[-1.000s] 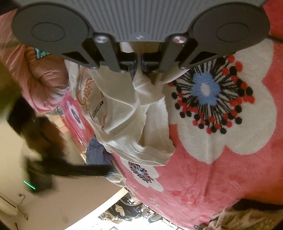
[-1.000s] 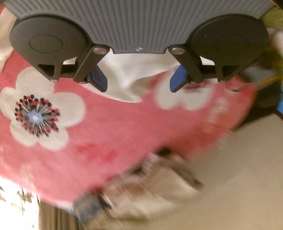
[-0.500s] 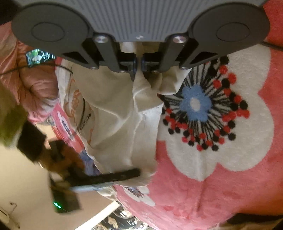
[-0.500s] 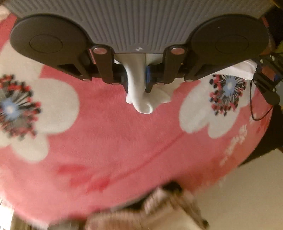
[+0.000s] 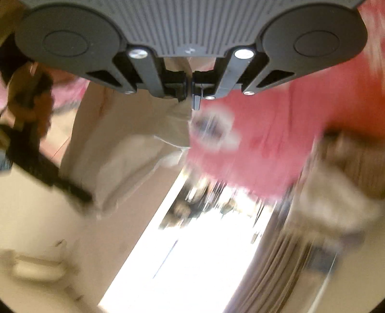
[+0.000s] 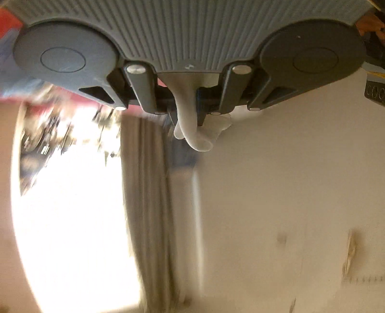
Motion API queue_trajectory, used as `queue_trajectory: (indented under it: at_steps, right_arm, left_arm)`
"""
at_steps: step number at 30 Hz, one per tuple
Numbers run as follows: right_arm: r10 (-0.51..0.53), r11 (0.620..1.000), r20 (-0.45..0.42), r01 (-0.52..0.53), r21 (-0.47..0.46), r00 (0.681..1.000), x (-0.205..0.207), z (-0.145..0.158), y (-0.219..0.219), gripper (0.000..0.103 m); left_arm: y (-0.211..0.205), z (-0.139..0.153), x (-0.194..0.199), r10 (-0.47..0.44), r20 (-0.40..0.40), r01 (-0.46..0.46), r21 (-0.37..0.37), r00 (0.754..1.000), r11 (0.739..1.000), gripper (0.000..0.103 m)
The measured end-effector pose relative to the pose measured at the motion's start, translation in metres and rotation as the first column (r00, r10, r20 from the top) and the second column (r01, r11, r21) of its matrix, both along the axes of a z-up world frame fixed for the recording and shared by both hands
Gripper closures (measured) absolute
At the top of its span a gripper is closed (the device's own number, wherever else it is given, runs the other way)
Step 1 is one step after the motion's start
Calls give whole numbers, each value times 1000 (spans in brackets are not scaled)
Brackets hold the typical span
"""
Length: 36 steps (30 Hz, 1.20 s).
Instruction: Fold clothes
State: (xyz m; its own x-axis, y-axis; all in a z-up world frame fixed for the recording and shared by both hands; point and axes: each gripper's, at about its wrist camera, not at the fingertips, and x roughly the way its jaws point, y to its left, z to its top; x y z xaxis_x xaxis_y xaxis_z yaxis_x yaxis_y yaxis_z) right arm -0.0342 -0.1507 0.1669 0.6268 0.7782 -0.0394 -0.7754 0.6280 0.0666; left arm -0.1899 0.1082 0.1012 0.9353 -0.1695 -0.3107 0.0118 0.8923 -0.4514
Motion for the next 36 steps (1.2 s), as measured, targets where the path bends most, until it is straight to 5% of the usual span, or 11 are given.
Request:
queue_trajectory:
  at_steps: [6,14,26,36]
  right_arm:
    - [-136,980,138,112,167,981,-32,84,-49,93]
    - [-197,957,283,121,265,938,-83,172,-78,97]
    - [-207,950,383,91,298,900,-141,205,-101,97]
    - [-237,953,551,81,292,801,-205,223,-123,97]
  left_arm:
    - [0,122,-5,-42,264,20,85,964,996,99]
    - [-28,235,-42,-135,474,48,191,870,980,99]
    - [-55,281,-103,-169,553,65,203,816,977,99]
    - [-58,293,-144,-284,588,234,162,757,959,99]
